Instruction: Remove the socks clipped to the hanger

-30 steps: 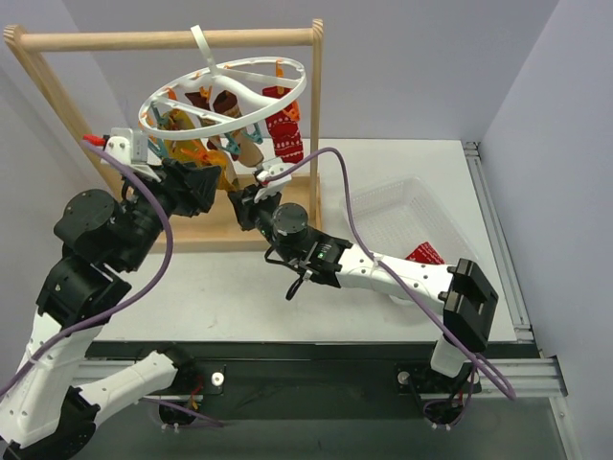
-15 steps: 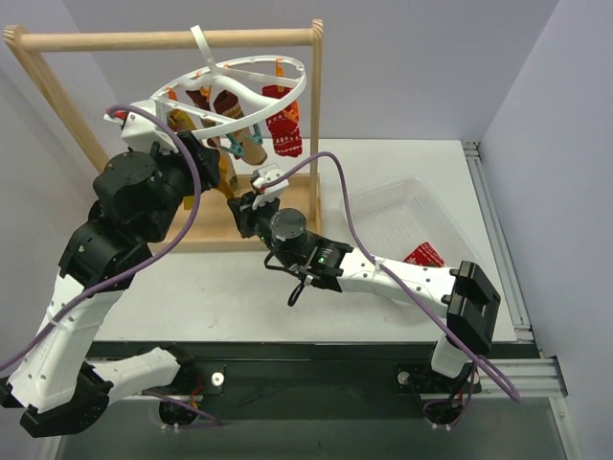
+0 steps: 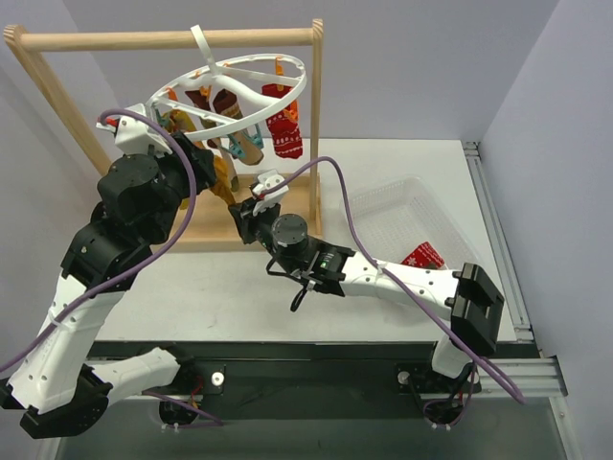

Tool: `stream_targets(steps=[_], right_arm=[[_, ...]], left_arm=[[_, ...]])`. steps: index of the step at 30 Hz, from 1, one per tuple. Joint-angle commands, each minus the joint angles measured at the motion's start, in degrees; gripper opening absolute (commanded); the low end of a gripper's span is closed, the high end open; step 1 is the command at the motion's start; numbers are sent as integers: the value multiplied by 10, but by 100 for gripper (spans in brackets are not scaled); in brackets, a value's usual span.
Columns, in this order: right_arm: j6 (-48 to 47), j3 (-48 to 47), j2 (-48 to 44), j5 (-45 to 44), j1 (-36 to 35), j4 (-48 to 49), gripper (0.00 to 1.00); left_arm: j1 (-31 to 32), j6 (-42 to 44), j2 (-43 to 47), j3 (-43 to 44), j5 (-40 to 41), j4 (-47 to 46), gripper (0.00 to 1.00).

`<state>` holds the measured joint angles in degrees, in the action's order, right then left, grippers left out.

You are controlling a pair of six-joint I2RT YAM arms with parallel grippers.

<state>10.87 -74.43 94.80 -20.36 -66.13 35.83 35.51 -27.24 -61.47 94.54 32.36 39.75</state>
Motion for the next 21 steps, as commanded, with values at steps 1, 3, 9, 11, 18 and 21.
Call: stream_targets(steps=[1,3,9,11,18,21], right_arm=[[-9,7,-38,-19,-7,31,0],[-10,9,-41,-21,-8,32,0],[-17,11,-45,-23,-14,34,0],[-22,16,-50,-25,-16,33,0],[-23,39,-62,-31,-17,47,0],[-23,48,-65,-33,-18,51,0]], left_arm=[[-4,-9,7,-20,30,-37,63],[-4,-11,8,-31,35,-54,63],[-9,-13,-2,-35,39,-80,62],[-9,-9,4,-45,39,-94,57],[-10,12,20,-67,36,-129,38],[-10,13,23,-71,35,-133,27]])
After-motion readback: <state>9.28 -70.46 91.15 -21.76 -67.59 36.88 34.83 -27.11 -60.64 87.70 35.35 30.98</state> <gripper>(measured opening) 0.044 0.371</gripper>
